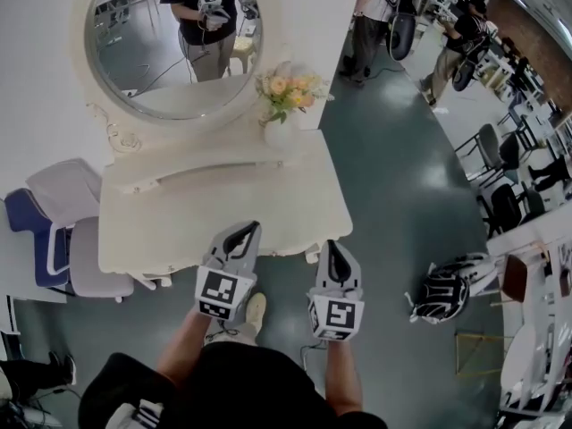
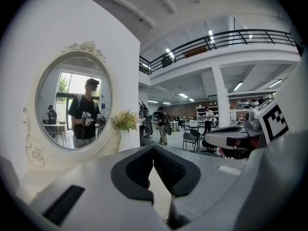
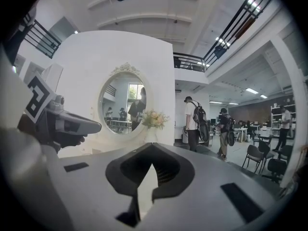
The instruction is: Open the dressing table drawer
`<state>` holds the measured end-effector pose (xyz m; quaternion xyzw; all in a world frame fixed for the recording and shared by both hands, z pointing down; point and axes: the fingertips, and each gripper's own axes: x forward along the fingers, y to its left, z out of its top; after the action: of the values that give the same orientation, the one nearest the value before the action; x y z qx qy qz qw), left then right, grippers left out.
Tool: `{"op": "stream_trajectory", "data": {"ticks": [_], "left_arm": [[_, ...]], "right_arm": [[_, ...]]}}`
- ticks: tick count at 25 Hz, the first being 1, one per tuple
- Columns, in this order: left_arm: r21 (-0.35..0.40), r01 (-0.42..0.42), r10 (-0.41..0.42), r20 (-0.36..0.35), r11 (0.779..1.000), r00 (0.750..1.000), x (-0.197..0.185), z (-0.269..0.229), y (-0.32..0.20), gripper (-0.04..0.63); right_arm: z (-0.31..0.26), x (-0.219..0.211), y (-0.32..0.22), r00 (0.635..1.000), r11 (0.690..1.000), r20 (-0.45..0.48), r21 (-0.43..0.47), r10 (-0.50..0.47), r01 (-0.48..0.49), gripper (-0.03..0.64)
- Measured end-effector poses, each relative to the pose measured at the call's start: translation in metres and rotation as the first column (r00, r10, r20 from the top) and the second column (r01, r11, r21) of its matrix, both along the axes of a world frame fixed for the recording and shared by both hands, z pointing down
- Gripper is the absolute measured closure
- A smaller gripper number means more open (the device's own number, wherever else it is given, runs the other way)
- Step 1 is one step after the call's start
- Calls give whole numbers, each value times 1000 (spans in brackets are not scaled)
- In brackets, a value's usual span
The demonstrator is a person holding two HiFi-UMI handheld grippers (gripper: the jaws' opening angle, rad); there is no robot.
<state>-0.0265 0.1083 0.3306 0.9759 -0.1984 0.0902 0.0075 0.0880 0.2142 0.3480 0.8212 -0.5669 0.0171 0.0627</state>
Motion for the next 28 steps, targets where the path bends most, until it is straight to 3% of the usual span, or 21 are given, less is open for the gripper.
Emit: {"op": "stream_trajectory", "data": {"ticks": [15,28], "left_arm": [[-11,48,-48,-8,999,999,23,7,-104,591],[-39,137,-137,-1,990,991,26,17,-156,591]], "right_arm": [[10,35,-112,999,999,-10,-26,-43,43,618],[27,55,-174,994,992,22,-65,-108,109,618]]}}
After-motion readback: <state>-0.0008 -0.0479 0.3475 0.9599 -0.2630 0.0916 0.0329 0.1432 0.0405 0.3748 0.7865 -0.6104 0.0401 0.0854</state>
